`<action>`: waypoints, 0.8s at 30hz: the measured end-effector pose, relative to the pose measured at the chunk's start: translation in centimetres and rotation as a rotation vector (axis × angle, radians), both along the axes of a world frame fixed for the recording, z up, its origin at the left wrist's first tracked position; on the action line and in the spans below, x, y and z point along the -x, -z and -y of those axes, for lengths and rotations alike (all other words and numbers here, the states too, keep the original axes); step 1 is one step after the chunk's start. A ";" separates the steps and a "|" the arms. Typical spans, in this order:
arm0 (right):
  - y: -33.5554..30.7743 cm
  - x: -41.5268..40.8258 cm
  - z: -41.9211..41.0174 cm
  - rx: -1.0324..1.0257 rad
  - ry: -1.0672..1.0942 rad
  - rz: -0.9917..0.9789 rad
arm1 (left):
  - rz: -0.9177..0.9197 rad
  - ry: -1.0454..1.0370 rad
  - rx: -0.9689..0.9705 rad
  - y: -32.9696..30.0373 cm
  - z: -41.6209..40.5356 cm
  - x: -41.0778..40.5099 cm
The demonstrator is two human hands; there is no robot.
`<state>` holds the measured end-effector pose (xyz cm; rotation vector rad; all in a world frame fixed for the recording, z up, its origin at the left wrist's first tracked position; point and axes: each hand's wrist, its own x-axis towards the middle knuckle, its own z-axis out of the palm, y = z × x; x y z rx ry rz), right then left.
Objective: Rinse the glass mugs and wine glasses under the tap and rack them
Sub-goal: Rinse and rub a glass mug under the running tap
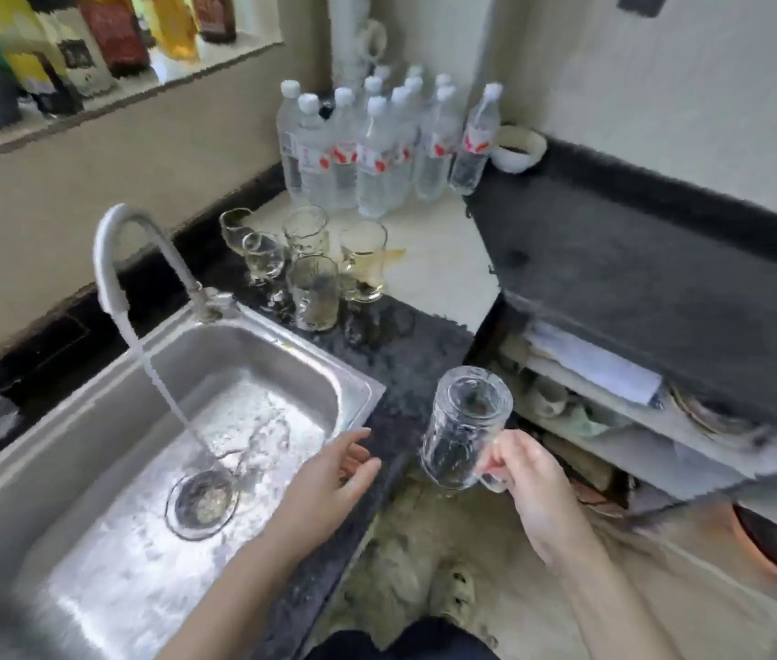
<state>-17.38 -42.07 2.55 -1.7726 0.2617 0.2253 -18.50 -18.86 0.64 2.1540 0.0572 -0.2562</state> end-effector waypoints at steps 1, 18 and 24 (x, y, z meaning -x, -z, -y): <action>0.2 1.0 1.7 -0.012 0.082 0.005 | 0.001 0.065 0.003 -0.1 1.8 -0.5; -0.2 21.8 33.8 0.060 0.812 -0.052 | -0.015 0.788 0.016 0.6 40.8 5.1; -1.3 24.7 43.3 0.077 0.948 -0.068 | -0.008 0.949 0.037 -0.3 53.4 6.2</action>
